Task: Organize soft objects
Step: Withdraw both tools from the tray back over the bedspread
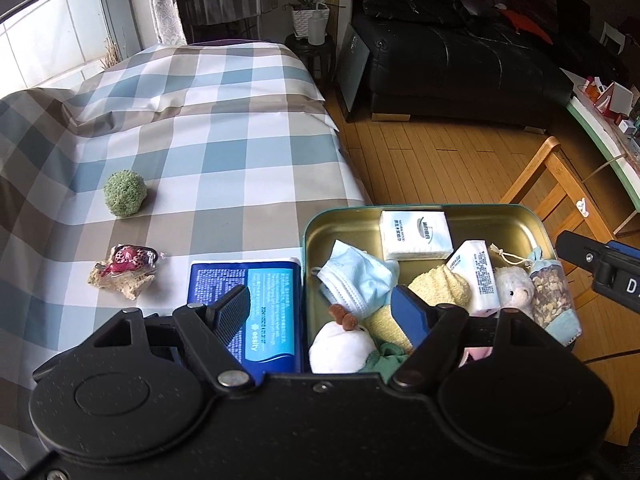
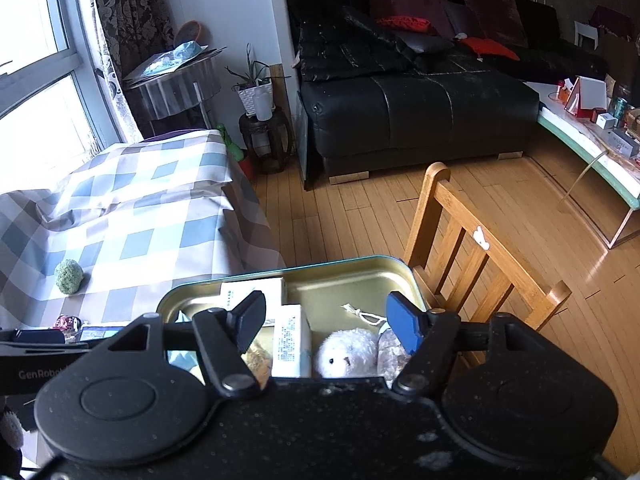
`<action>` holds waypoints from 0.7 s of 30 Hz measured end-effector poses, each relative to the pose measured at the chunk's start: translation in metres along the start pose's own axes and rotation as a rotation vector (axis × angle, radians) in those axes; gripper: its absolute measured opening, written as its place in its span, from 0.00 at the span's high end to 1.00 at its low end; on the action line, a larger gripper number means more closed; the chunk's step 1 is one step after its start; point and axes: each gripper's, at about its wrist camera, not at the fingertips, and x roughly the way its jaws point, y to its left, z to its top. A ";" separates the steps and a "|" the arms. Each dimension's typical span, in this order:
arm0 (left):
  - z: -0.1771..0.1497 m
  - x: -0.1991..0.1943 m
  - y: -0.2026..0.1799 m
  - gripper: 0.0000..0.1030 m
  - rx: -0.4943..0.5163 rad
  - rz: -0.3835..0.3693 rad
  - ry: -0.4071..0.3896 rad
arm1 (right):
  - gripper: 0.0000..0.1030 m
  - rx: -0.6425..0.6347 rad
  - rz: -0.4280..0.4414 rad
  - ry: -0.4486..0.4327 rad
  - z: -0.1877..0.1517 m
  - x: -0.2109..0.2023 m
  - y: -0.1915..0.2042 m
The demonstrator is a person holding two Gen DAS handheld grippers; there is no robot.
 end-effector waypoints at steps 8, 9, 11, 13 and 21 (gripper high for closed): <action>-0.013 -0.009 0.028 0.29 -0.029 0.053 -0.006 | 0.31 -0.097 0.029 0.013 -0.018 -0.003 0.044; -0.015 -0.010 0.032 0.29 -0.034 0.061 -0.007 | 0.31 -0.111 0.032 0.018 -0.020 -0.002 0.048; -0.018 -0.011 0.040 0.29 -0.043 0.076 -0.007 | 0.30 -0.144 0.038 0.024 -0.025 -0.003 0.061; -0.021 -0.012 0.046 0.29 -0.053 0.086 -0.005 | 0.30 -0.170 0.045 0.026 -0.029 -0.004 0.070; -0.030 -0.015 0.071 0.29 -0.084 0.122 0.003 | 0.29 -0.189 0.055 0.042 -0.039 -0.007 0.088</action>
